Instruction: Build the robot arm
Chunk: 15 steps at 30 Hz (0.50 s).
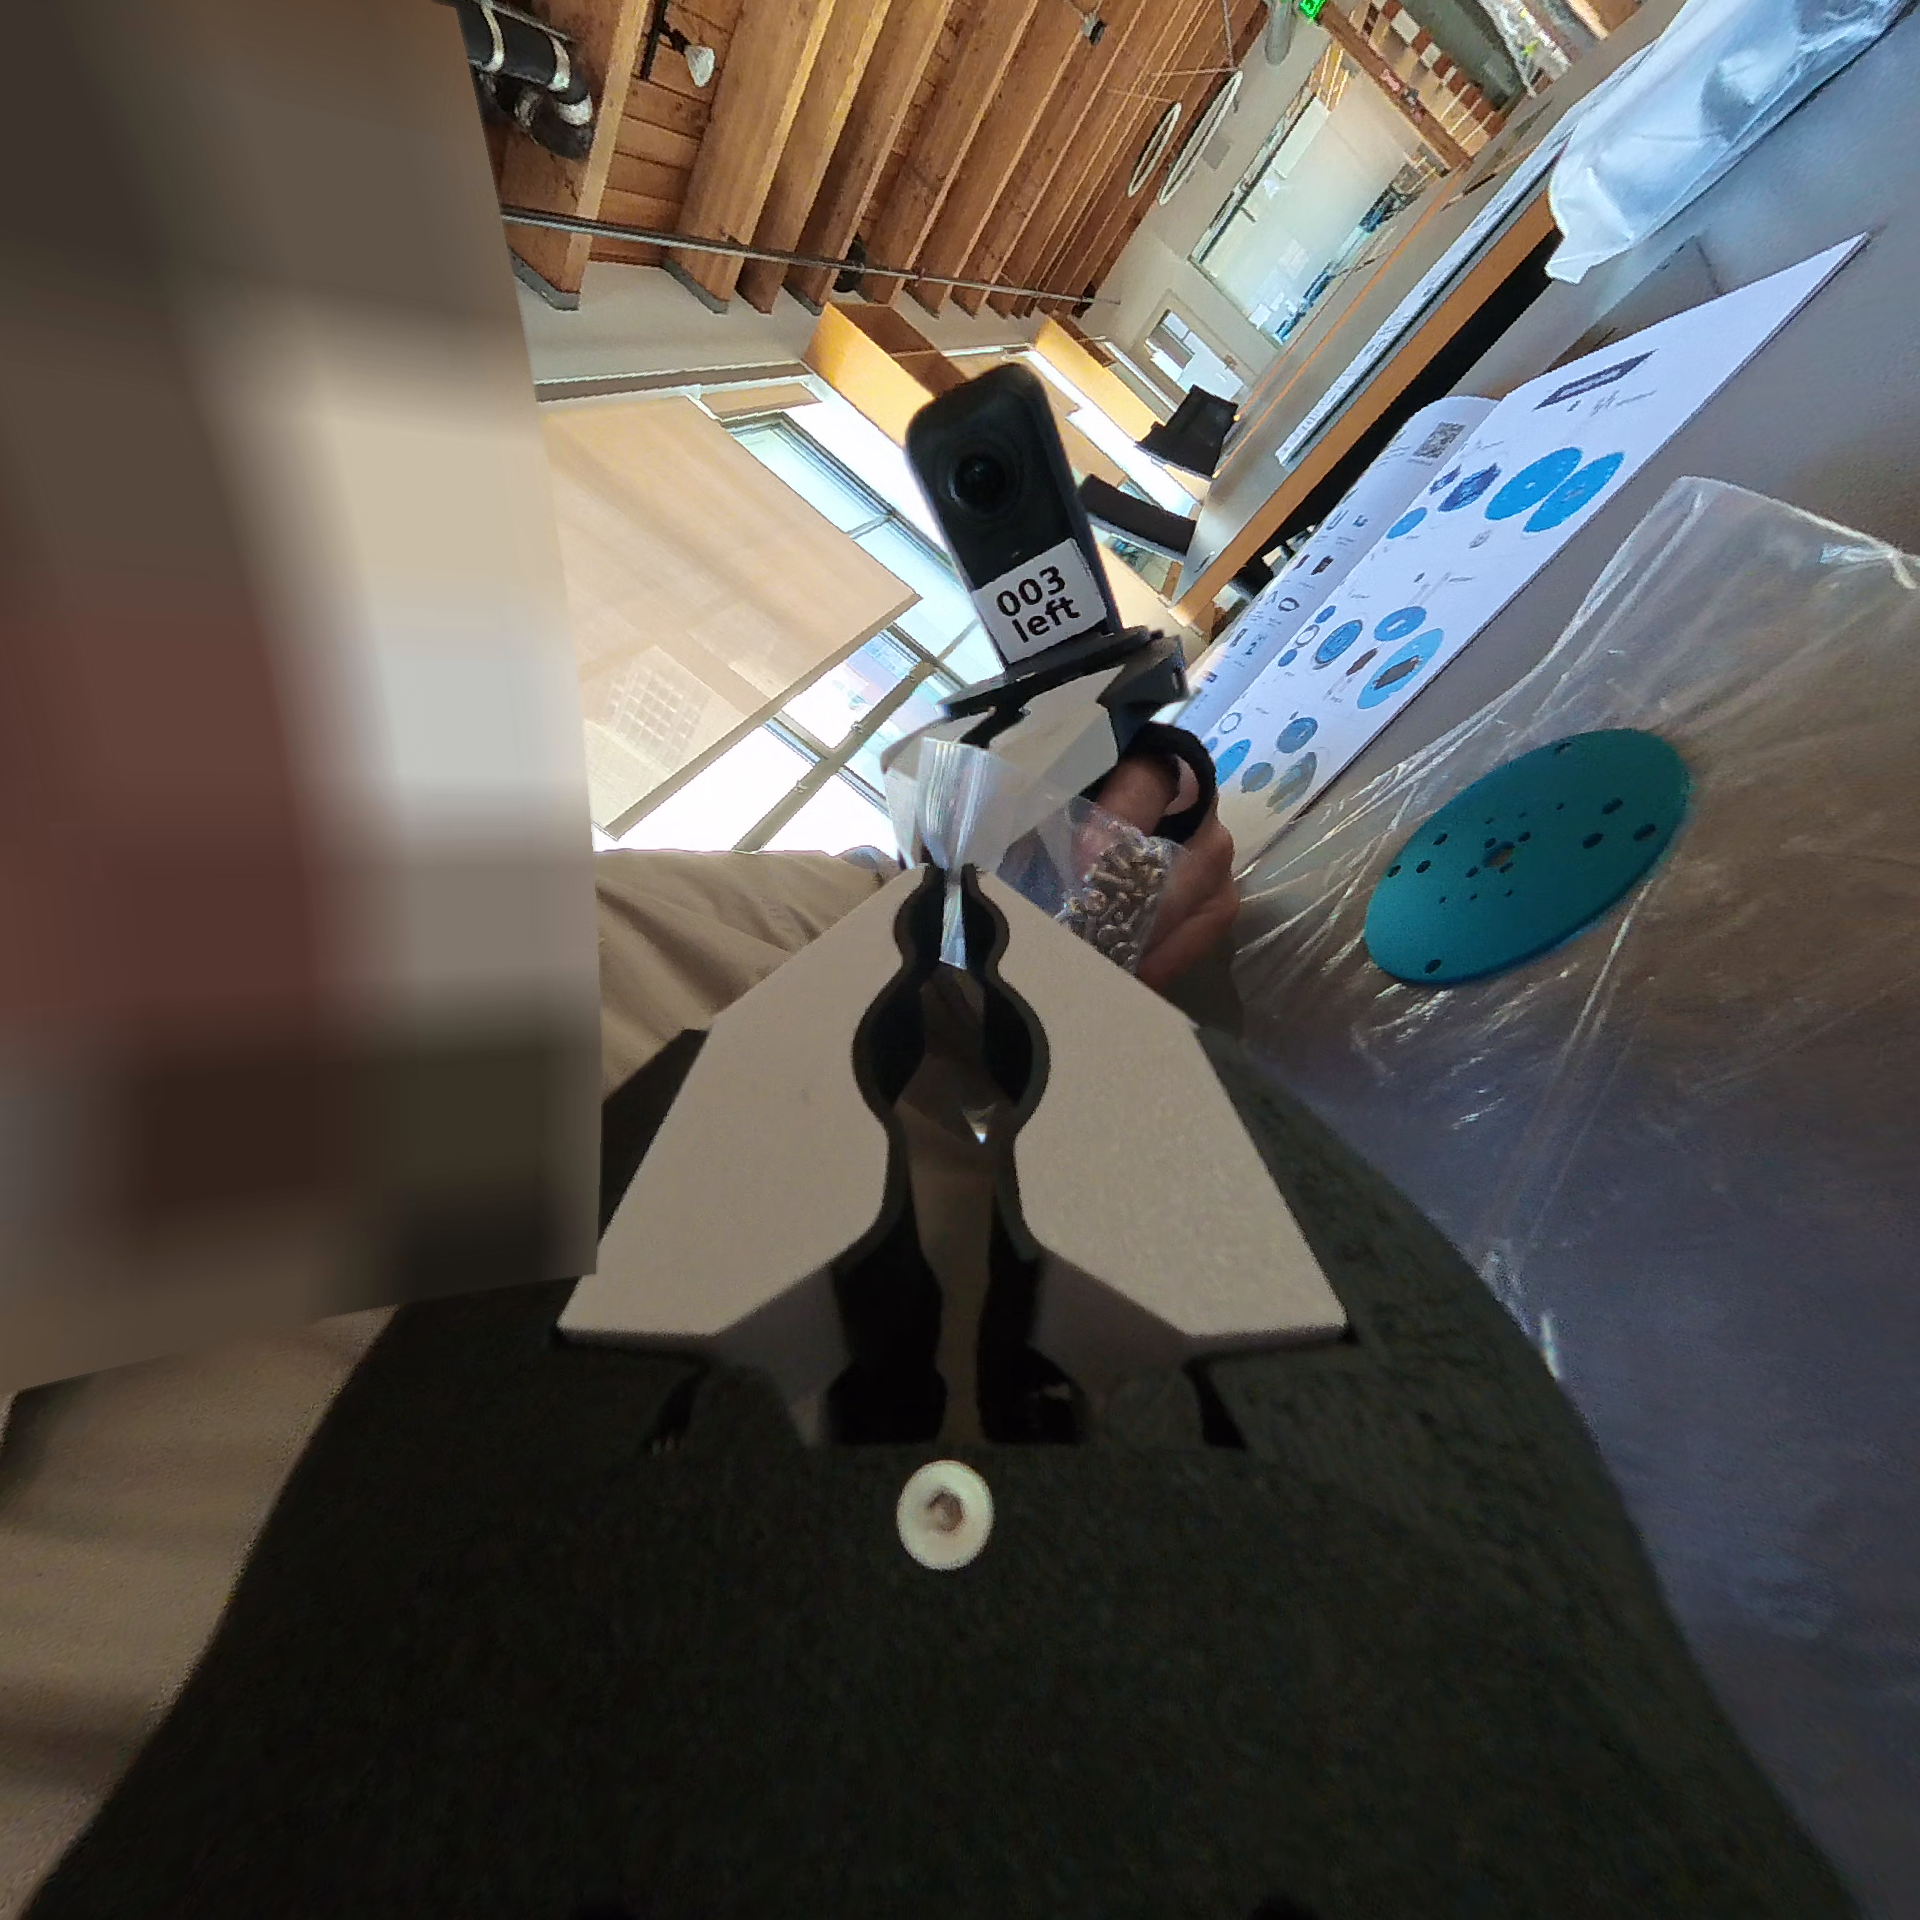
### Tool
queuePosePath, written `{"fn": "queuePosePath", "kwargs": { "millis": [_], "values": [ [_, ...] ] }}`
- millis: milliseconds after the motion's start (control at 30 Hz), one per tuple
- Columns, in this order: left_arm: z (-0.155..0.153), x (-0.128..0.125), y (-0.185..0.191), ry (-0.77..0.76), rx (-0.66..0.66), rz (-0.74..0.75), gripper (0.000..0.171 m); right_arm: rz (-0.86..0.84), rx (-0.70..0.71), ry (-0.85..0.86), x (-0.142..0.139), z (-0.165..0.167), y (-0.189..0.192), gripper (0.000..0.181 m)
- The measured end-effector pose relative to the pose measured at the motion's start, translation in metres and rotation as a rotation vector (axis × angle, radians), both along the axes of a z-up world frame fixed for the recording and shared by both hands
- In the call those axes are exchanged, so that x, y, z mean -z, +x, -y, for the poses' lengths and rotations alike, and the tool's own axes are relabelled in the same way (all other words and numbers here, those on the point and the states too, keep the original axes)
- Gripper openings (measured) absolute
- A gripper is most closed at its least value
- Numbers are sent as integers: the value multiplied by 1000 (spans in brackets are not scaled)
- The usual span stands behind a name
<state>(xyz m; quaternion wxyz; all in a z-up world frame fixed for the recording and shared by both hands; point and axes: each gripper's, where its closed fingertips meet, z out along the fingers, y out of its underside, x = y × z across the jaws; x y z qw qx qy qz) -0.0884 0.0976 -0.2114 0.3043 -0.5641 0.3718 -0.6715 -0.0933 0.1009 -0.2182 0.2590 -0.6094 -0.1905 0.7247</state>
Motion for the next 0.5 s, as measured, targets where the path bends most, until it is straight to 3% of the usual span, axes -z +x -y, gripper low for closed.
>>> {"fn": "queuePosePath", "kwargs": {
  "millis": [33, 367, 500],
  "values": [
    [-1, 0, 0, -7, -3, 5, 0, 8, 8, 8, 1, -1, 0, 3],
    [-17, 7, -4, -52, -46, -43, 0, 99, 60, 47, 12, -8, 3, 0],
    [-29, 19, -6, -42, -71, -155, 0, 225, 110, 96, 22, -16, 9, 0]
  ]
}}
